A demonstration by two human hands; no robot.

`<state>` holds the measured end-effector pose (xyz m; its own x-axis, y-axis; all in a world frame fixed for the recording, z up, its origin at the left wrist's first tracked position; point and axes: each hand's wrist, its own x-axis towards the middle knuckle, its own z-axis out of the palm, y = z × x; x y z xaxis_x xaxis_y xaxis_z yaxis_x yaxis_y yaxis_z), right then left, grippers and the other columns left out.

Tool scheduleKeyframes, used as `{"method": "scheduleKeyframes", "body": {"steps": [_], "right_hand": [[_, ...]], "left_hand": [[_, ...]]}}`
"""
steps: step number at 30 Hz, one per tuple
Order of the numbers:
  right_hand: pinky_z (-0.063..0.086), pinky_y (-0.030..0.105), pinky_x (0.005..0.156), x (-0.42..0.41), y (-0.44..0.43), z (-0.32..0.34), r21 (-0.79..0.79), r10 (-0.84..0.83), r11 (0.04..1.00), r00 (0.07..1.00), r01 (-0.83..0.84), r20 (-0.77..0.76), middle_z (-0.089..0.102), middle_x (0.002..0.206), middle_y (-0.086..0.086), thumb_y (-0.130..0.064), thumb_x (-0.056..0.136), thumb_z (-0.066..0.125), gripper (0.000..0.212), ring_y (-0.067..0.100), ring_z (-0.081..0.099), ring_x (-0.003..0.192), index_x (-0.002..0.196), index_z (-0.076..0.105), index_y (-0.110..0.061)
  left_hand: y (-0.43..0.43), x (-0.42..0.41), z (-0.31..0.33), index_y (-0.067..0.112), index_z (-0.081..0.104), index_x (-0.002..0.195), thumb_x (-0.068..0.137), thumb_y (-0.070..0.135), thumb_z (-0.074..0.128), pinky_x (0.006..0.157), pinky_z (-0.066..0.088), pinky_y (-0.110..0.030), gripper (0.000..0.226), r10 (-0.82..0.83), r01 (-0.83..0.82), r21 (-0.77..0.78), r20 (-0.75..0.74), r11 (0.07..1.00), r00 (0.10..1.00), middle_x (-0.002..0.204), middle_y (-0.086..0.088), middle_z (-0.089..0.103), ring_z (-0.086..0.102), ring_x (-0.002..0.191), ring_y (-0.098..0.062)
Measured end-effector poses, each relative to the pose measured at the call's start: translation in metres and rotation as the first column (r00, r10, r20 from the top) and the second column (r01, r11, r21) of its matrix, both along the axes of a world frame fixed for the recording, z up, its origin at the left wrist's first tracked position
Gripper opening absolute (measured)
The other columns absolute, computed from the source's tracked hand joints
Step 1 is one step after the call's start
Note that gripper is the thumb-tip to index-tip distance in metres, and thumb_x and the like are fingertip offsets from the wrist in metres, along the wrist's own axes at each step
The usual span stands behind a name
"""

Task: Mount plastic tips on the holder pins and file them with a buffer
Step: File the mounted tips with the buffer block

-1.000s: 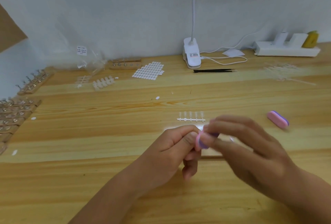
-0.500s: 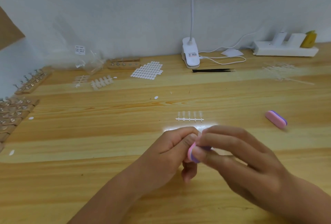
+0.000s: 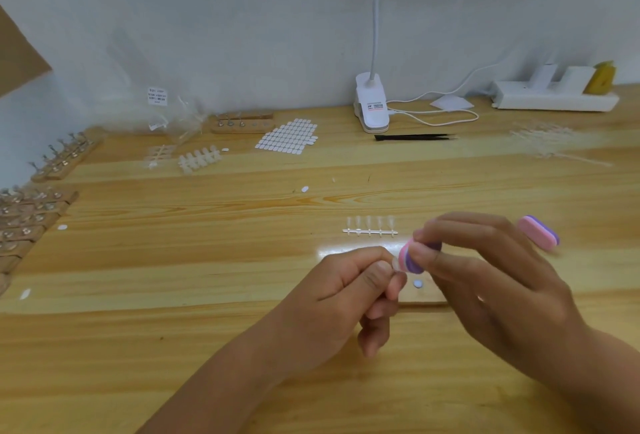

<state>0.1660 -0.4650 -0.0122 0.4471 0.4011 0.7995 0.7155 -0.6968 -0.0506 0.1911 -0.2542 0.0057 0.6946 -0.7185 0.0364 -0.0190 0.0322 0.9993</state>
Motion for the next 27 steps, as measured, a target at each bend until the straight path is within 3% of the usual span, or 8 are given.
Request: {"method": "scheduleKeyframes", "body": {"steps": [4,7,12,15,18,20,24,27], "right_hand": [[0.045,0.027,0.100,-0.006,0.009,-0.007,-0.038,0.093,0.995,0.996,-0.093,0.006,0.063,0.117,0.010,0.014,0.085,0.066,0.042,0.023,0.060,0.114,0.124,0.067,-0.002],[0.045,0.027,0.099,0.001,0.001,0.000,-0.037,0.000,0.999,1.000,0.000,-0.020,0.066,0.111,0.011,0.018,0.080,0.066,0.042,0.025,0.061,0.108,0.117,0.071,0.000],[0.050,0.027,0.092,0.002,0.002,0.007,0.215,-0.038,0.975,0.993,0.061,-0.110,0.065,0.112,0.005,0.007,0.090,0.065,0.032,0.019,0.065,0.102,0.116,0.064,-0.011],[0.048,0.029,0.095,-0.004,0.012,0.000,0.141,0.042,0.990,0.991,-0.023,-0.130,0.066,0.117,0.010,0.004,0.096,0.055,0.028,0.024,0.064,0.109,0.120,0.066,-0.003],[0.046,0.028,0.098,0.000,0.006,0.001,0.042,0.008,0.999,0.988,-0.001,-0.154,0.067,0.118,0.011,0.009,0.094,0.053,0.032,0.027,0.063,0.110,0.122,0.065,0.001],[0.045,0.027,0.099,0.001,0.004,0.001,0.035,-0.022,0.999,0.987,0.028,-0.161,0.068,0.117,0.011,0.010,0.092,0.054,0.034,0.028,0.062,0.109,0.121,0.067,0.001],[0.045,0.029,0.100,-0.002,0.011,-0.004,0.048,0.037,0.998,0.991,-0.031,-0.130,0.067,0.119,0.011,0.012,0.092,0.055,0.035,0.026,0.060,0.113,0.123,0.065,0.001],[0.046,0.029,0.099,0.003,0.004,-0.004,0.028,-0.013,0.999,0.989,0.018,-0.147,0.068,0.117,0.012,0.010,0.093,0.053,0.033,0.028,0.062,0.110,0.122,0.067,0.002]], "left_hand": [[-0.001,0.000,-0.001,0.006,0.049,0.079,0.102,0.020,0.037,0.049,0.041,-0.020,0.030,0.031,-0.031,0.008,0.024,0.999,0.999,0.063,0.010,0.042,0.049,0.045,-0.012],[0.000,0.001,-0.001,0.014,0.052,0.078,0.101,0.021,0.037,0.050,0.040,-0.020,0.028,0.031,-0.031,0.003,0.014,1.000,0.999,0.061,0.011,0.043,0.050,0.046,-0.011],[-0.003,0.000,-0.002,0.015,0.067,0.081,0.096,0.021,0.049,0.051,0.042,-0.021,0.024,0.137,-0.138,0.007,0.110,0.990,0.984,0.065,0.004,0.058,0.056,0.056,-0.011],[-0.001,0.000,-0.002,0.016,0.073,0.085,0.093,0.033,0.061,0.052,0.043,-0.017,0.022,0.223,-0.242,0.050,0.249,0.969,0.943,0.068,0.010,0.062,0.057,0.059,-0.004],[-0.003,-0.002,-0.002,0.025,0.074,0.083,0.090,0.036,0.060,0.057,0.048,-0.030,0.018,0.292,-0.374,0.103,0.451,0.922,0.844,0.076,0.010,0.066,0.061,0.069,-0.008],[-0.005,-0.003,-0.003,0.024,0.074,0.083,0.090,0.027,0.062,0.058,0.045,-0.024,0.015,0.329,-0.426,0.092,0.496,0.900,0.803,0.078,0.012,0.067,0.061,0.073,-0.008],[-0.005,-0.002,-0.002,0.020,0.075,0.084,0.092,0.034,0.060,0.058,0.040,-0.014,0.022,0.326,-0.443,0.073,0.573,0.894,0.752,0.075,0.011,0.067,0.060,0.071,-0.010],[-0.004,-0.002,-0.002,0.020,0.077,0.085,0.089,0.024,0.065,0.060,0.040,-0.012,0.013,0.353,-0.468,0.068,0.563,0.881,0.747,0.076,0.013,0.068,0.062,0.073,-0.009]]}}
